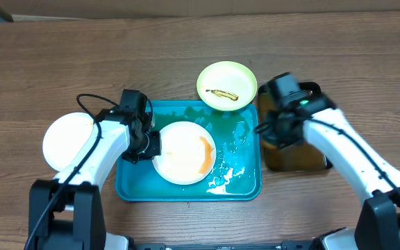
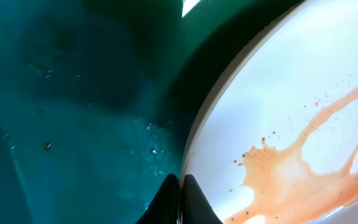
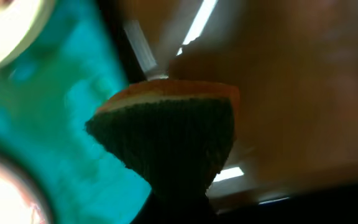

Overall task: Clean dirty plates on tray and stack at the side
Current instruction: 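Return the sponge to the black tray with the right gripper, then lift the white plate with left gripper and stack it on the left plate, then move left gripper to the yellow-green plate and grip its rim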

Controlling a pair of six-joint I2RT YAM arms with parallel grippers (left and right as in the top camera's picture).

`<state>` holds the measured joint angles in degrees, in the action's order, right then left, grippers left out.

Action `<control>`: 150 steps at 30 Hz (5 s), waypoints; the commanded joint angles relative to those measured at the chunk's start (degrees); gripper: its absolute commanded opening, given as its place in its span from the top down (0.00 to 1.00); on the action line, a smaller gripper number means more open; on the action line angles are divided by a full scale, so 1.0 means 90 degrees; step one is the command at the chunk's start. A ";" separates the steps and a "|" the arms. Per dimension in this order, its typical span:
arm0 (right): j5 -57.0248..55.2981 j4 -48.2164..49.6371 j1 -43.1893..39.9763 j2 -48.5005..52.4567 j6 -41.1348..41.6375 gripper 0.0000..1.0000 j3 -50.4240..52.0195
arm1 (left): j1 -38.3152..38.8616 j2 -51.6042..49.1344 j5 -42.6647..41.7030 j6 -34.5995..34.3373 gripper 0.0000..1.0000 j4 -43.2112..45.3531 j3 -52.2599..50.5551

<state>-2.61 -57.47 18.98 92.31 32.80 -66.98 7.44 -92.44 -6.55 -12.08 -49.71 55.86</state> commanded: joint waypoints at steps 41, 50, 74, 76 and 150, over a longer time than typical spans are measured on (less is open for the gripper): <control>-0.0707 0.0974 -0.0874 0.0177 -0.1197 0.96 0.0544 | 0.3937 0.1800 0.8655 0.1537 0.96 0.1124 0.1047; -0.0707 0.0969 -0.0874 0.0177 -0.1197 0.96 0.0544 | 0.4095 0.1535 0.8932 0.1537 0.96 0.1137 0.1047; -0.0707 0.0947 -0.0874 0.0177 -0.1197 0.96 0.0544 | 0.4065 0.1535 0.9095 0.1304 0.96 0.1112 0.1047; -0.0707 0.0945 -0.0874 0.0177 -0.1197 0.96 0.0544 | 0.3949 0.1535 0.8874 0.1173 0.96 0.1069 0.1047; 0.0352 0.1569 -0.0874 0.1707 -0.1960 0.84 0.0544 | -0.0614 0.0330 -0.0223 -0.0083 0.42 -0.0007 0.1061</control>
<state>0.01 -44.29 11.22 105.51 16.01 -62.57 -0.08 -89.54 -7.99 -14.39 -49.67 64.47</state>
